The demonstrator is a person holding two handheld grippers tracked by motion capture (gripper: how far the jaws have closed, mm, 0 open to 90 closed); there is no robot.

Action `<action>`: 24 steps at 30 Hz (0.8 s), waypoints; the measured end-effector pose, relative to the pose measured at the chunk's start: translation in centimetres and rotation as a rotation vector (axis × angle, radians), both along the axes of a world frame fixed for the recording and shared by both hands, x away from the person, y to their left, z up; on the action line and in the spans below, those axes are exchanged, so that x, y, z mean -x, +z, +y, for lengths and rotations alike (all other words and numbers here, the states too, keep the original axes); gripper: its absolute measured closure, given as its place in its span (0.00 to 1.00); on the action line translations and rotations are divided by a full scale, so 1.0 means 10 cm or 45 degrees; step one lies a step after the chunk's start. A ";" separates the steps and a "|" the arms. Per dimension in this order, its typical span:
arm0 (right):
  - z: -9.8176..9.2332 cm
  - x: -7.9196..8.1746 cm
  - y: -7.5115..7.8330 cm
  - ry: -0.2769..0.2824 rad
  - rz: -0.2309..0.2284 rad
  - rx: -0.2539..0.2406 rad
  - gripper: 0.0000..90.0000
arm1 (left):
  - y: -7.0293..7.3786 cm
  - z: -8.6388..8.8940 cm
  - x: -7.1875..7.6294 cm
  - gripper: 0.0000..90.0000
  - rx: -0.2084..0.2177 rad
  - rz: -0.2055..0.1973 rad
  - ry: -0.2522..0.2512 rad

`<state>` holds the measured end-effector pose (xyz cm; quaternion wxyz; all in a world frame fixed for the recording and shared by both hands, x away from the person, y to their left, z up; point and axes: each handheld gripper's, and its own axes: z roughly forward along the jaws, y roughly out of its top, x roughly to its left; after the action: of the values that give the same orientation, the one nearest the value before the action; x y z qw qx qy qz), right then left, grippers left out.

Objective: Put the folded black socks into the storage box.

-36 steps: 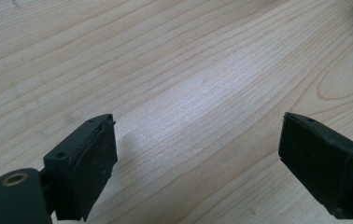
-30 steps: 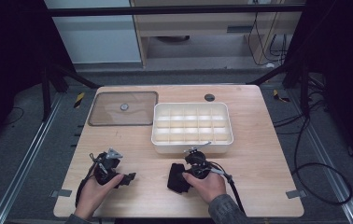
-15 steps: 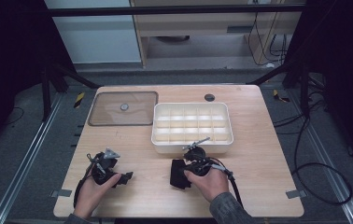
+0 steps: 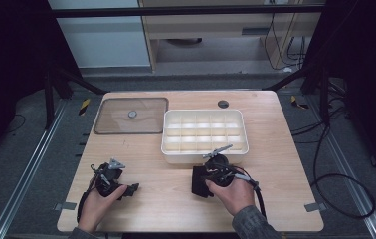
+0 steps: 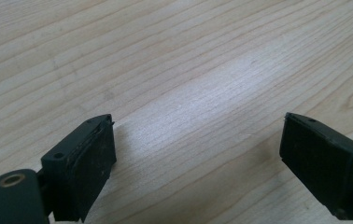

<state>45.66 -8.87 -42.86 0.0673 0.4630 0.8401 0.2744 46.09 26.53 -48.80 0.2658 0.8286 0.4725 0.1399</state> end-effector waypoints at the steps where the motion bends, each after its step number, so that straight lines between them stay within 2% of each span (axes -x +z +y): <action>1: -0.03 0.00 0.02 0.001 -0.013 0.008 0.79 | 0.00 0.01 0.00 0.11 -0.005 0.002 0.000; 14: -0.56 0.11 0.37 -0.058 -0.127 0.111 0.79 | -0.04 0.09 -0.01 0.06 -0.013 -0.035 0.031; 24: -1.05 0.09 0.54 -0.143 -0.173 0.185 0.79 | -0.09 0.14 -0.03 0.04 -0.013 -0.066 0.045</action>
<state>44.77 -19.36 -37.45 0.1726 0.4835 0.8241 0.2392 46.41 27.97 -49.66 0.2709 0.8175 0.4794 0.1684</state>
